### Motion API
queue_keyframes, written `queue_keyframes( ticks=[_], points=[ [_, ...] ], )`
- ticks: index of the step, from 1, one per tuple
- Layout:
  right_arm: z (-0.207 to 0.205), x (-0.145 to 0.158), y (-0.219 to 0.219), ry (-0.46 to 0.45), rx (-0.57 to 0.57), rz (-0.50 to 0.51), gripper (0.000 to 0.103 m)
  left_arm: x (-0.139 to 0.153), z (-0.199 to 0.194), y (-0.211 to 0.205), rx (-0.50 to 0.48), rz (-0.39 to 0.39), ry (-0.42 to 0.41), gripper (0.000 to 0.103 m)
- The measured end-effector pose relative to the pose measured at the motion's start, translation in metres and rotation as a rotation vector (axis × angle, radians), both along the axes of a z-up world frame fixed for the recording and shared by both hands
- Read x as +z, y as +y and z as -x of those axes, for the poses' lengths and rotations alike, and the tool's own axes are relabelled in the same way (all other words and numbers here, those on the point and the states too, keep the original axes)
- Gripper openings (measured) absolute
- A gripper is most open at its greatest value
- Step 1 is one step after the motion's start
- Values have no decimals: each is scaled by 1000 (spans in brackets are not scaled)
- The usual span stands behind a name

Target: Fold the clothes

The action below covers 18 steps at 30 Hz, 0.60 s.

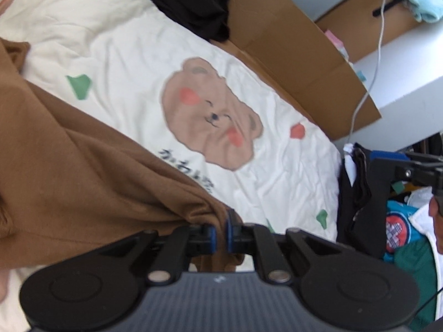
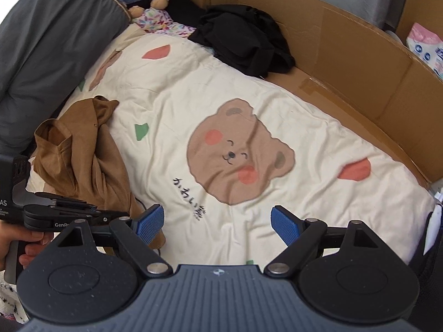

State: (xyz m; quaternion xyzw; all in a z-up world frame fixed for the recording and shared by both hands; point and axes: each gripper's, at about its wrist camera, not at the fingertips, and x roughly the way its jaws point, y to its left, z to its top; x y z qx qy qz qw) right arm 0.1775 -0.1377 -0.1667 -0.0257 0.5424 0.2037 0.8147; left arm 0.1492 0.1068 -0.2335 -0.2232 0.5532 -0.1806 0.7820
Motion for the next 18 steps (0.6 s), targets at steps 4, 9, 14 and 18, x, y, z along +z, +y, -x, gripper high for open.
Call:
queue_keyframes(
  ticks=[4,9,14,18],
  points=[
    [2,2,-22,-4,-25,-13,88,-1,-6,-33,-39,19,7,7],
    [4,-1,-52,2,-63,-19,88,0,-10,-84,-130,53,11,7],
    [6,-6,-85,6,-110,-29,88,3,-10,-135,-228,83,21,7],
    [8,-13,-111,17,-146,-34,88,-5,-3,-172,-309,71,46,8]
  ],
)
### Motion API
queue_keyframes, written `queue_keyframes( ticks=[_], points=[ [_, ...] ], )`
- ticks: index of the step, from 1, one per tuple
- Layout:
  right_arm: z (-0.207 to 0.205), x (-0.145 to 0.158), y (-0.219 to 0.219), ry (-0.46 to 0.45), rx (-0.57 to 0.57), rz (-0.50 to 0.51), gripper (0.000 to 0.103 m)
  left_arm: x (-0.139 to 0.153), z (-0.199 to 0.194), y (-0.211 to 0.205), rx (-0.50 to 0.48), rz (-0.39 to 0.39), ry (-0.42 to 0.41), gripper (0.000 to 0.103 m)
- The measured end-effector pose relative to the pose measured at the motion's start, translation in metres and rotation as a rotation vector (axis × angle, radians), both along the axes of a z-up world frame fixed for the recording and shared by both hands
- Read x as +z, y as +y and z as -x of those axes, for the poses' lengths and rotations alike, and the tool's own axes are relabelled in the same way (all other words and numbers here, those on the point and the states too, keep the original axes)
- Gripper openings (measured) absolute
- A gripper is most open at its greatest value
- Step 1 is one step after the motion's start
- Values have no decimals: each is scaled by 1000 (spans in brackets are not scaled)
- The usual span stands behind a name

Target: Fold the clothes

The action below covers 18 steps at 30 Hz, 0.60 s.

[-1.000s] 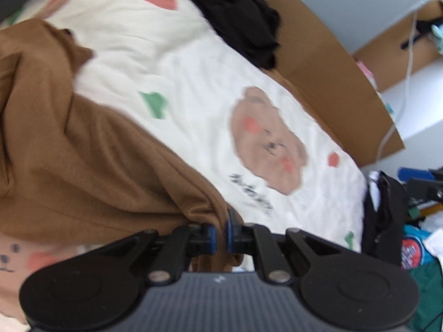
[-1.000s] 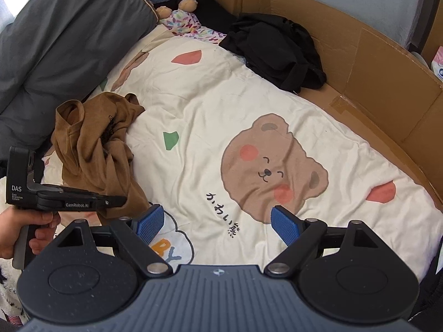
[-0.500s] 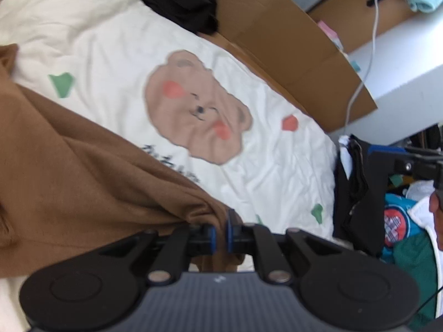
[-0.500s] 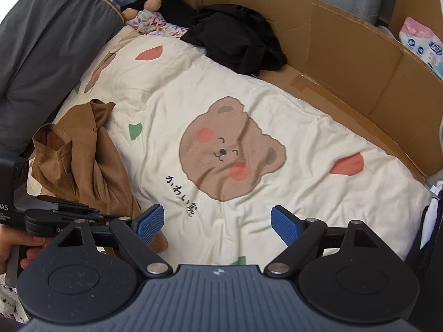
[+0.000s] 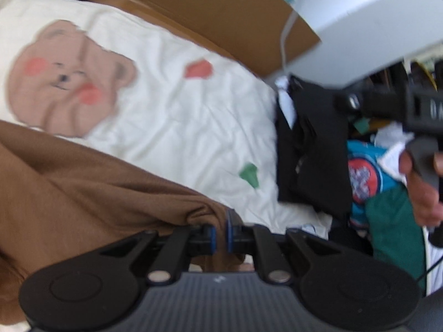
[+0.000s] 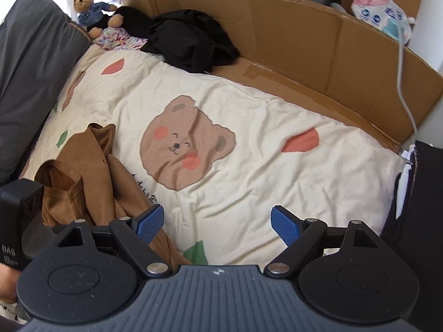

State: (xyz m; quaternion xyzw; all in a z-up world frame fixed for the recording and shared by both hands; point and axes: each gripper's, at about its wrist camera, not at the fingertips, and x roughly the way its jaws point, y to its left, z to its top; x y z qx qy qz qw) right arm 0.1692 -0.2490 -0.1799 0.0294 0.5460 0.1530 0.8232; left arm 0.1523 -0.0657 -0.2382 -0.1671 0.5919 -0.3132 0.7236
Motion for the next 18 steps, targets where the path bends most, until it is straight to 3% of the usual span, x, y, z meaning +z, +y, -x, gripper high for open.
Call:
queue_keyframes(
  ticks=[8,11,13,18],
  points=[
    [1,-14,-41,26,-62,-3,88,-32,11,-15,-45,-71,93,11],
    [-1,-14,-47,23,-71,-13,88,-34,13,-7,-31,-78,110,26],
    [-2,-14,-47,24,-71,-16,88,-32,15,-4,-30,-98,96,53],
    [-2,-12,-36,26,-47,-11,88,-20,19,8,-30,-119,40,60]
  ],
)
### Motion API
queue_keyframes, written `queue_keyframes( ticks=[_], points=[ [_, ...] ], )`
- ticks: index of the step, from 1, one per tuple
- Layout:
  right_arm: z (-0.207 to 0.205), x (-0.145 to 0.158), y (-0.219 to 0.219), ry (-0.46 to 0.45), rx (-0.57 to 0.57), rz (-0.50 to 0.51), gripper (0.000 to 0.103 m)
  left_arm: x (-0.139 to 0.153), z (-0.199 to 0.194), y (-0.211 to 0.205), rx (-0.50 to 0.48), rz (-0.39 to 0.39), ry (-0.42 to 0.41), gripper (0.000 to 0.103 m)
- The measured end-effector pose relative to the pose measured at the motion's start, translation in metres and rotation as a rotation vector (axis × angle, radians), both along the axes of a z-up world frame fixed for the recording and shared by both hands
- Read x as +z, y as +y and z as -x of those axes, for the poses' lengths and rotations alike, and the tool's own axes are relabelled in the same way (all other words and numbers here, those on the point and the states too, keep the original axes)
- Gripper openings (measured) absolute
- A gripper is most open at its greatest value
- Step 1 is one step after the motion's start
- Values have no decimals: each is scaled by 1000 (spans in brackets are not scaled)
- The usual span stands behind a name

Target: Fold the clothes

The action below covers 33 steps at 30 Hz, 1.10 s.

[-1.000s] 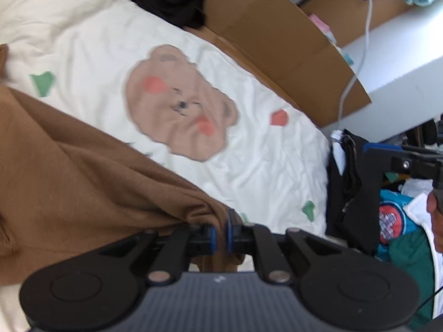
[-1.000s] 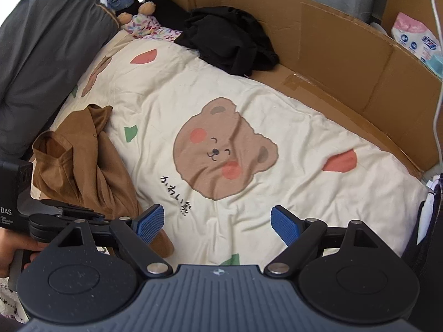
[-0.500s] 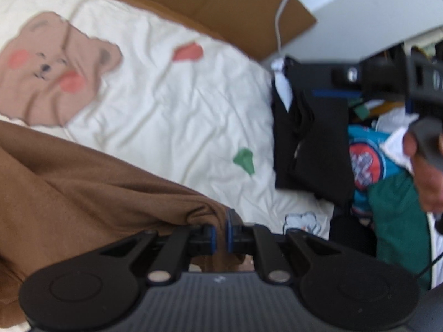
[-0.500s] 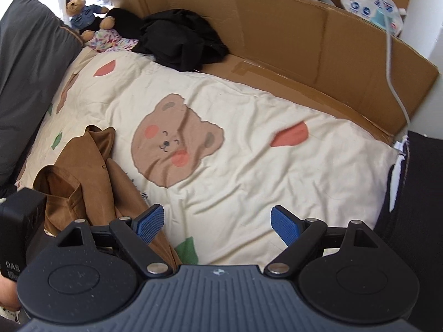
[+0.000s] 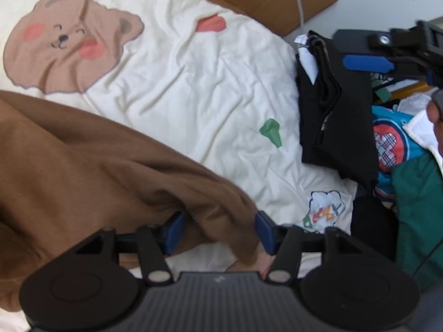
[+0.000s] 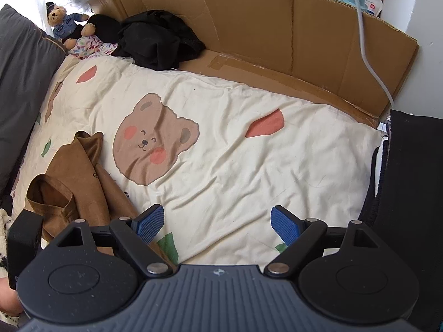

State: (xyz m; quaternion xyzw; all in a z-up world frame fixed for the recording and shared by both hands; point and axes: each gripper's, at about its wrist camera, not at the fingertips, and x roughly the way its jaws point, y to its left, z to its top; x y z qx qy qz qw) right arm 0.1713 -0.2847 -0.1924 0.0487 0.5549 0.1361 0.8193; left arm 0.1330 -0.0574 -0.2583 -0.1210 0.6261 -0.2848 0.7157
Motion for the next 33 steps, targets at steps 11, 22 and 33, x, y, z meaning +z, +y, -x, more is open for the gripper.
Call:
queue_keyframes(
  ticks=[11,22,33],
  points=[
    [-7,5,42,-9,71,40,88,28,-5,89,197,-92,-117,66],
    [-9,7,114,-2,179,70,88,82,-27,192,446,-180,-283,67],
    [-5,9,175,1,290,79,88,66,-22,281,607,-245,-166,53]
  ],
)
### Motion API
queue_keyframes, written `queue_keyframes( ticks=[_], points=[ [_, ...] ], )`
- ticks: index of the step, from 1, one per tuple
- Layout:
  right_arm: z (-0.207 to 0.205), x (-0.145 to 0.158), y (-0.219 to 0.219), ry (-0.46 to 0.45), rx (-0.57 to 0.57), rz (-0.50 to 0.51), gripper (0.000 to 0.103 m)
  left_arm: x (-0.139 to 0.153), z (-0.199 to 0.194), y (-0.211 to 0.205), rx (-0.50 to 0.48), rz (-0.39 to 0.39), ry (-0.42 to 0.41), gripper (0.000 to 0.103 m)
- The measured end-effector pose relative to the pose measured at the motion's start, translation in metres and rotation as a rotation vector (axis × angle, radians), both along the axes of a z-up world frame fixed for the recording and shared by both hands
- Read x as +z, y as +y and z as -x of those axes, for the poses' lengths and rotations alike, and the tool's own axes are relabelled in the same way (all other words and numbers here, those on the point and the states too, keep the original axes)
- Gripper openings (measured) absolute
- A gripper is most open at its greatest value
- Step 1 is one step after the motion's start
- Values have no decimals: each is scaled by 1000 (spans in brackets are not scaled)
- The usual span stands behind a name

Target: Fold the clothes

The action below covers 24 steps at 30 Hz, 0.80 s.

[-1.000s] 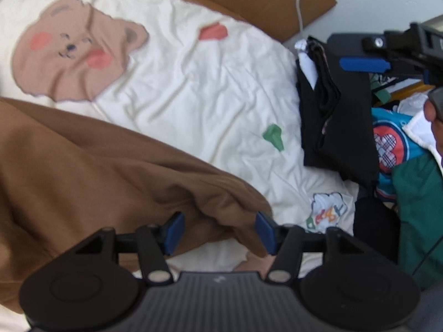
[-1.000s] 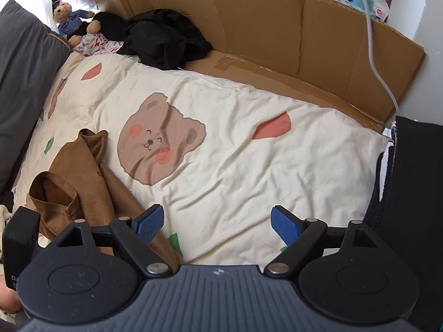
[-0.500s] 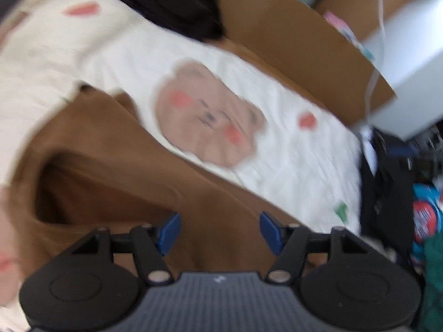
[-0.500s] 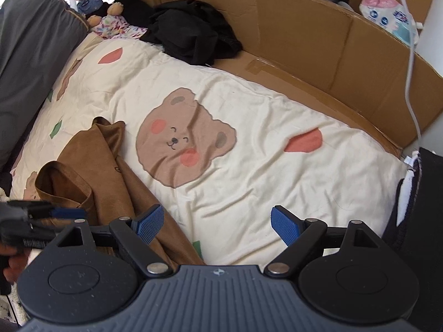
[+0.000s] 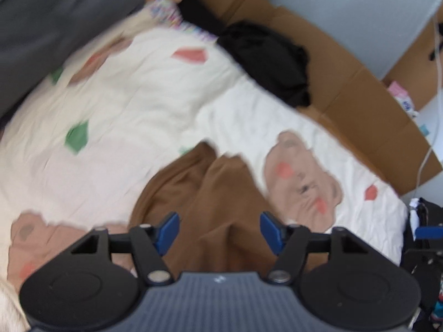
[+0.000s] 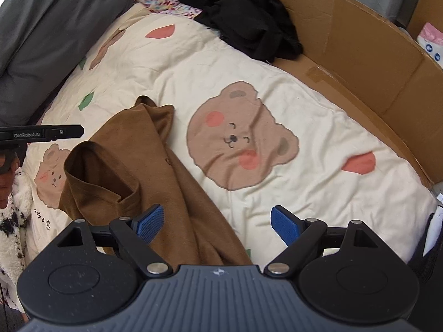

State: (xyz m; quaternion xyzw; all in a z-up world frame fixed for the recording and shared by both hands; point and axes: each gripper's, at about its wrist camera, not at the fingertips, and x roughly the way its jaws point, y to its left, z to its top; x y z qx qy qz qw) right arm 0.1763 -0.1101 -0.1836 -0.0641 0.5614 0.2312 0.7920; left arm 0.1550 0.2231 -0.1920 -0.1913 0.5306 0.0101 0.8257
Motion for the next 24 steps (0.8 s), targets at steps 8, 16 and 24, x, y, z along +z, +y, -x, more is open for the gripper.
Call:
queue_keyframes(
  ticks=[8,16,24],
  points=[
    [6,3,13,-7,25,3,88,-3,4,-10,-103,41,25,46],
    [9,11,2,-33,-5,24,88,-13,16,-37,-228,-11,78,2],
    [3,38,-14,-73,-39,-31,88,19,30,-80,-386,59,57,1]
  ],
)
